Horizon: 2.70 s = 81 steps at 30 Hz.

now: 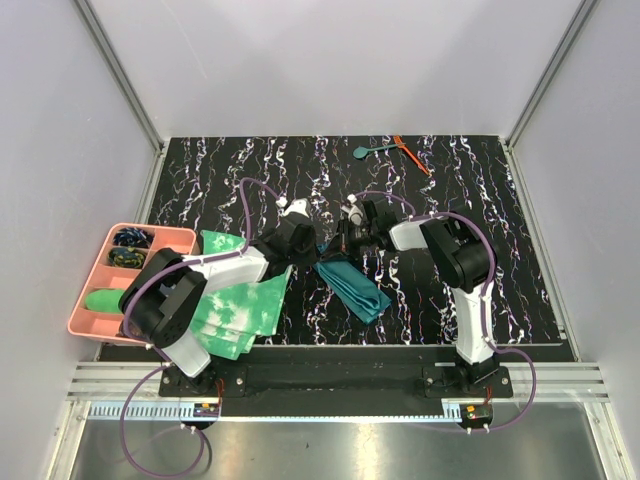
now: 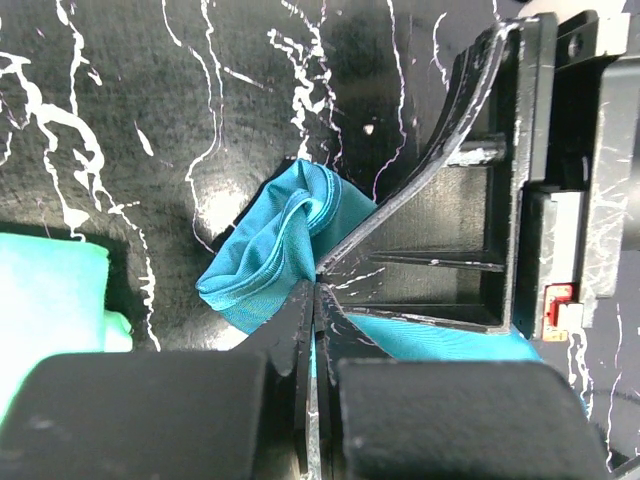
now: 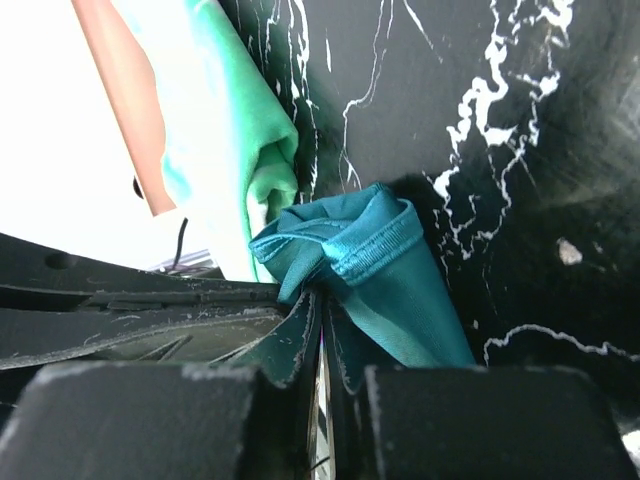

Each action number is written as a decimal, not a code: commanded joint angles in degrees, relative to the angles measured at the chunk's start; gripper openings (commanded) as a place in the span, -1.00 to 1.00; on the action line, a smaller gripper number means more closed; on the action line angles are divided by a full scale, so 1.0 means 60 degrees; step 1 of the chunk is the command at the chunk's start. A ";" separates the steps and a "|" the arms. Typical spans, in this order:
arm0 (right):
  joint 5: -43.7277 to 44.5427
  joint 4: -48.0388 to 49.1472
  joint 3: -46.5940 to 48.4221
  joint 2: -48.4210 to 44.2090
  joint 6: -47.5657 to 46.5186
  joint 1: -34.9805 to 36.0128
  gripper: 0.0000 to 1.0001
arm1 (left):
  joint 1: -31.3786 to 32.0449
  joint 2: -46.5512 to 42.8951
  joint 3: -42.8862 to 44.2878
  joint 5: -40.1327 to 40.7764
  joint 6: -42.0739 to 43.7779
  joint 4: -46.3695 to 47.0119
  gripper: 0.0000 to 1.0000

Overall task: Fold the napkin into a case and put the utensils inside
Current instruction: Grasp the top corner of the smaller rectangle folded napkin from the folded napkin, then smooth out the smaller rectangle-folded napkin at the center of the board.

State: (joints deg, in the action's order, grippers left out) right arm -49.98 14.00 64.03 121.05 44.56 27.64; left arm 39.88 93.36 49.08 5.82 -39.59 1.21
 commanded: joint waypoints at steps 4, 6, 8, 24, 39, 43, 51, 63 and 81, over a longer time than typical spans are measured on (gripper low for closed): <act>-0.0840 0.1943 0.0461 0.0755 0.1421 0.0315 -0.84 | 0.0092 -0.0106 -0.0080 -0.0238 -0.0139 0.0647 -1.00; -0.0942 0.2031 0.0636 0.0990 0.1509 0.0359 -0.84 | 0.0092 -0.0019 -0.0036 -0.0282 -0.0168 0.0647 -1.00; -0.1133 0.2657 0.0652 0.1298 0.1989 0.0345 -0.84 | 0.0092 0.0083 -0.0035 -0.0297 -0.0198 0.0618 -1.00; -0.0402 0.0027 0.0242 0.0290 -0.0114 -0.0094 -0.57 | -0.0274 -0.0119 -0.0196 0.0055 -0.0139 0.0105 -0.74; 0.0623 -0.2288 -0.0315 -0.1601 -0.1637 -0.0329 -0.38 | -0.0362 -0.0984 0.0023 -0.0766 0.0066 0.0003 -0.32; 0.1208 -0.3342 -0.0695 -0.2215 -0.1990 -0.0329 -0.42 | -0.0362 -0.0796 0.0154 -0.0824 -0.0095 -0.0128 -0.69; 0.2147 -0.4500 -0.2289 -0.4061 -0.2591 -0.0315 -0.46 | -0.0377 0.0713 0.0389 -0.1234 -0.0256 0.0017 -0.94; 0.2631 -0.3857 -0.4446 -0.5396 -0.2123 0.0022 -0.48 | -0.0450 0.1256 0.0653 -0.1176 -0.0081 0.0164 -0.95; 0.6643 -0.8631 0.0195 -0.4916 -0.4773 0.1868 0.58 | -0.0801 -0.4190 0.1226 0.0420 -0.1220 -0.3832 0.04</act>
State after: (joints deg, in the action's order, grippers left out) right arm -19.22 -30.15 58.46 86.91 22.11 36.73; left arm 36.18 75.11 55.90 2.72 -41.54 -13.30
